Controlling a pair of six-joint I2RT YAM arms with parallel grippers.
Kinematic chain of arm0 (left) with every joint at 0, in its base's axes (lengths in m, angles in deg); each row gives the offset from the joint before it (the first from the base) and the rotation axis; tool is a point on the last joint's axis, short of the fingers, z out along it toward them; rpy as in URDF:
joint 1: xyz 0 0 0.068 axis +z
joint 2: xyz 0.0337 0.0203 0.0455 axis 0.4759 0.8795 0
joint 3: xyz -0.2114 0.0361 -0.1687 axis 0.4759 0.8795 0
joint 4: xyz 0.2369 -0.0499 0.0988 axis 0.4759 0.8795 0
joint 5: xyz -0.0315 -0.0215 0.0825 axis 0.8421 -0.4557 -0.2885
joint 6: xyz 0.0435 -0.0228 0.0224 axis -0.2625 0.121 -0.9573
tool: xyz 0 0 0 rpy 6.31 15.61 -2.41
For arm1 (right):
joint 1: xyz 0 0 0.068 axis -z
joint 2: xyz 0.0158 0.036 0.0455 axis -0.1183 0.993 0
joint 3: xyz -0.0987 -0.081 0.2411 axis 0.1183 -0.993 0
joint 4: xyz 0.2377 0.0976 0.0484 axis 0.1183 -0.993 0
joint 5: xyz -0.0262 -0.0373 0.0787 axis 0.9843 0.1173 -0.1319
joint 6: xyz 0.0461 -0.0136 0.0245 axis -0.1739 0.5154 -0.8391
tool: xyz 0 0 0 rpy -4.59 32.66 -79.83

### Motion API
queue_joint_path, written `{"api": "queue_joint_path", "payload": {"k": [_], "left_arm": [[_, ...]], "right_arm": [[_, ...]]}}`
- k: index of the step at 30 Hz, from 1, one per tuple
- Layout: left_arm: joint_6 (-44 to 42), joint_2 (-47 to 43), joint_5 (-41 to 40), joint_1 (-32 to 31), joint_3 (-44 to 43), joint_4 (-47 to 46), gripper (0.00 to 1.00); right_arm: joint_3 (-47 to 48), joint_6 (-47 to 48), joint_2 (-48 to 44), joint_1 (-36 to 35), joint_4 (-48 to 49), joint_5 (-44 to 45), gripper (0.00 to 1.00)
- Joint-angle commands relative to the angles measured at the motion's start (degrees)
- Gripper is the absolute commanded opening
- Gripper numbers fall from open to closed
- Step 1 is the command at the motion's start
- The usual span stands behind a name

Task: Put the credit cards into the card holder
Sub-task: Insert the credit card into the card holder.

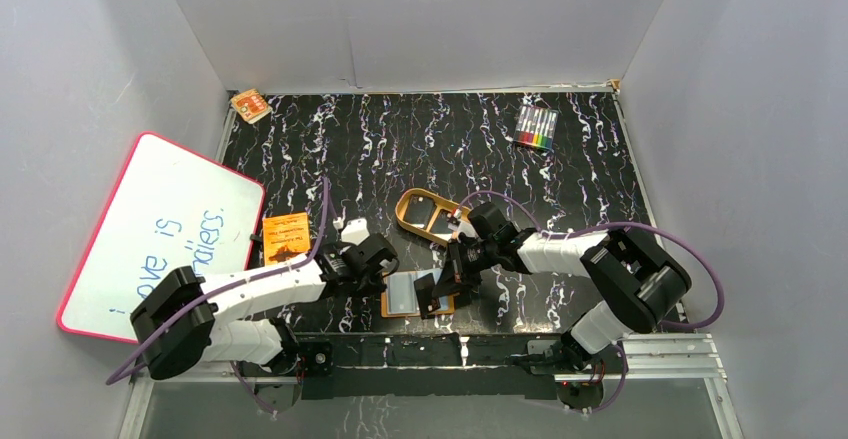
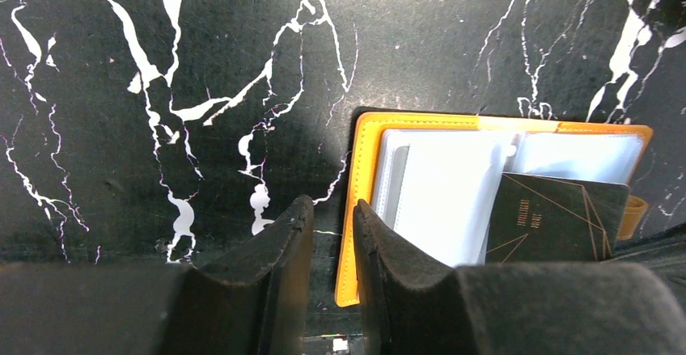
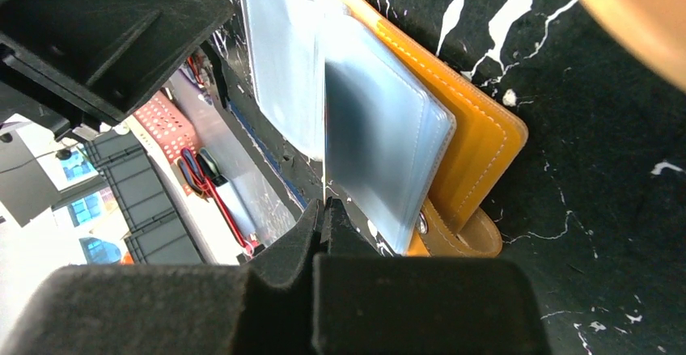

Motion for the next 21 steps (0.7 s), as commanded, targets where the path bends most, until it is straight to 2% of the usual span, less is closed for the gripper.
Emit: {"api": "queue_joint_path", "payload": {"k": [1,21], "left_arm": [[0.4,1.3,0.0,0.4,1.0,-0.4,0.23],[-0.8,6.3,2.5,0.4,1.4,-2.0,0.14]], "right_arm": [[-0.1,-1.0,0.8,0.1,3.4,-2.0,0.0],[-0.3,-3.9,2.8,0.0,11.4,-3.0,0.0]]}}
